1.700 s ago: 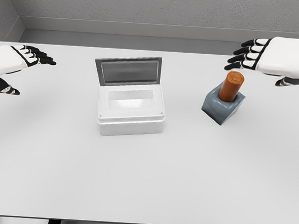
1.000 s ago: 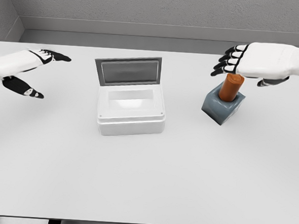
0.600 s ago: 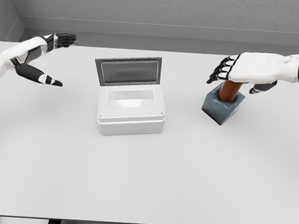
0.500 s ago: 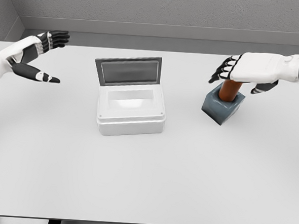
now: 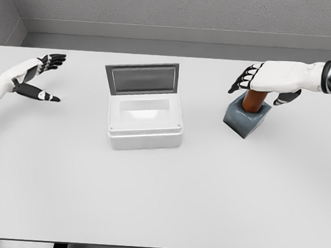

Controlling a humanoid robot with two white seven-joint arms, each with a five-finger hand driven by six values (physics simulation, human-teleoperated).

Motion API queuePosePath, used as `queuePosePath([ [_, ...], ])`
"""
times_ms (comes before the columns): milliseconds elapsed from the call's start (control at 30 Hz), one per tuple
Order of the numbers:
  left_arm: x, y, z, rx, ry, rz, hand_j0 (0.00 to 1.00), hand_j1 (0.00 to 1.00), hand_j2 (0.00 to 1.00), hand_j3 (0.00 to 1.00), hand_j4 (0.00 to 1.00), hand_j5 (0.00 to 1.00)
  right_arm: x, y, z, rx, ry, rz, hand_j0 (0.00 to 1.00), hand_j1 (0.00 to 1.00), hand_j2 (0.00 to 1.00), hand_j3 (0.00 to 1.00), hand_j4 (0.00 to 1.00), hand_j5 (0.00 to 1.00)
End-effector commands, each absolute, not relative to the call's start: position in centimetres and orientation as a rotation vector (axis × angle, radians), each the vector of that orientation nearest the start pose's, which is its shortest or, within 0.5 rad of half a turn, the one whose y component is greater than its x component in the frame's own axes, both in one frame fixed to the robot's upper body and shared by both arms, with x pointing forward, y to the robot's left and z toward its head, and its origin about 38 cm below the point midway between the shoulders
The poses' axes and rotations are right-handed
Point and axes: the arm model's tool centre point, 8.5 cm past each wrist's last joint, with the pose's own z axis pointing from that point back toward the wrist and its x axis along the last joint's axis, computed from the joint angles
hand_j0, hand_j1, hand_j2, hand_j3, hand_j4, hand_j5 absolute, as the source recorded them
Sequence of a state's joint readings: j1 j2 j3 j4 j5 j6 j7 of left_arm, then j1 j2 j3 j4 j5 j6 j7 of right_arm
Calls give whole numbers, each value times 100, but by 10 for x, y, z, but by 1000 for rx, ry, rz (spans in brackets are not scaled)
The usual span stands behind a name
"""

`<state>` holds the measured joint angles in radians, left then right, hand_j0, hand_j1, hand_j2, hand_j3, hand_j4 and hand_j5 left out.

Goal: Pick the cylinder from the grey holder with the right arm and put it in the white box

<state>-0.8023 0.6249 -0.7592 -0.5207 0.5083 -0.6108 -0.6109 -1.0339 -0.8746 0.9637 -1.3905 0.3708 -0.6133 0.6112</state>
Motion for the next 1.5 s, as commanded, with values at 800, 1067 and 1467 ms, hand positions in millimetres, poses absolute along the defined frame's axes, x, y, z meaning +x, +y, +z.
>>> queuePosePath([
  [800,474,445,105,38,-1348,-964,100,100,100,100,100,100,472,-287,260,617,1581,-3186,82,82,82,82,82,82],
  [1067,474,445,105,38,-1347,-965,100,100,100,100,100,100,474,-290,259,629,1573,-3199,76,76,76,76,76,76],
  [1467,475,445,104,37,-1348,-965,100,100,100,100,100,100,474,-292,261,626,1595,-3198,0,0,0,0,0,0],
])
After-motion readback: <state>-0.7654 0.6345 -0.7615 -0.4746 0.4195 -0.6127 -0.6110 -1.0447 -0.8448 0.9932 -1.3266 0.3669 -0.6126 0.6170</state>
